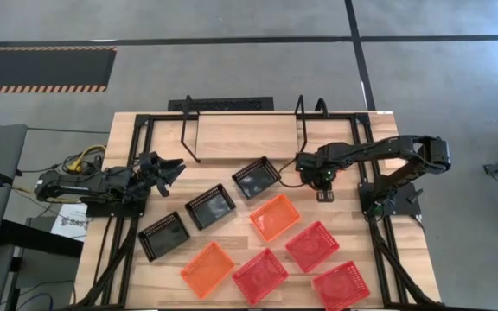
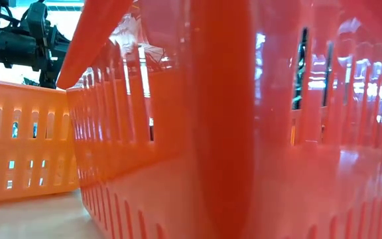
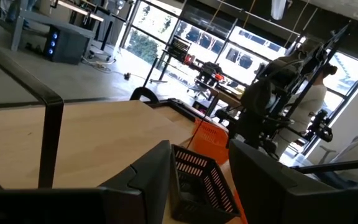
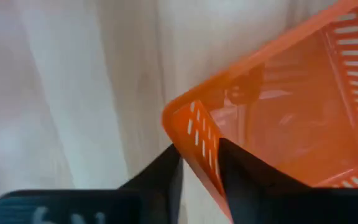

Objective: Stack baskets on shelf by color
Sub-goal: Put the top orange bin on the shelf

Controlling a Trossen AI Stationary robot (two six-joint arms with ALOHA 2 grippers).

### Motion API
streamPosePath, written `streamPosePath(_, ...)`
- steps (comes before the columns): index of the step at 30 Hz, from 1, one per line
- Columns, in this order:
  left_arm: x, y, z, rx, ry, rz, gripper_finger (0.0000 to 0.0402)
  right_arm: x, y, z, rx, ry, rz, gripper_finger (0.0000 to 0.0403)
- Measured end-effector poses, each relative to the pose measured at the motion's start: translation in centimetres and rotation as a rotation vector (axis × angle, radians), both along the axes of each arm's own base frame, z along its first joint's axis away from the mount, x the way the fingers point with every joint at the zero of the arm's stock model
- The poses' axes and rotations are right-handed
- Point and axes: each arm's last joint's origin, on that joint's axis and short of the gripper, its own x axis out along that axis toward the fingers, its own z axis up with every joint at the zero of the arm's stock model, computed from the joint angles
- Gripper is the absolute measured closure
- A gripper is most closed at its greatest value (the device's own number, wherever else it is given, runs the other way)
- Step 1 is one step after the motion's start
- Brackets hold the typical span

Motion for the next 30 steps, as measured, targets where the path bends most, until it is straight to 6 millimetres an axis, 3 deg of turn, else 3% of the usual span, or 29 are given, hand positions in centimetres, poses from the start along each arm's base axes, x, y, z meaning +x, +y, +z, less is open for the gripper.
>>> streamPosePath(5, 0.0, 0.0, 0.0, -0.032, -0.015, -0.001, 0.0250, 0.0, 0.2, 0.2, 0.011, 0.004, -0.154, 0.0386)
streamPosePath(8, 0.0, 0.0, 0.0, -0.039, -0.019, -0.002, 0.0250, 0.2, 0.9, 1.4, 0.015, 0.042, -0.173, 0.0389)
streamPosePath(11, 0.0, 0.0, 0.0, -0.055, -0.027, 0.007, 0.0250, 0.7, 2.3, 4.1, 0.014, 0.022, -0.164, 0.0396)
streamPosePath(15, 0.0, 0.1, 0.0, -0.088, -0.043, 0.018, 0.0250, 2.0, 4.6, 10.3, 0.016, -0.194, -0.192, 0.0398)
streamPosePath(19, 0.0, 0.1, 0.0, -0.093, -0.045, 0.019, 0.0250, 3.8, 6.3, 18.7, -0.017, -0.624, -0.205, 0.0400)
streamPosePath(22, 0.0, 0.1, 0.0, -0.093, -0.046, 0.020, 0.0250, 4.8, 6.5, 25.3, -0.041, -0.999, -0.159, 0.0400)
streamPosePath(26, 0.0, 0.1, 0.0, -0.094, -0.046, 0.020, 0.0250, 5.8, 5.0, 32.2, -0.112, -1.365, -0.053, 0.0400)
streamPosePath(30, 0.0, 0.0, 0.0, -0.107, -0.052, 0.011, 0.0250, 7.9, 0.7, 34.9, -0.108, -1.448, -0.142, 0.0400)
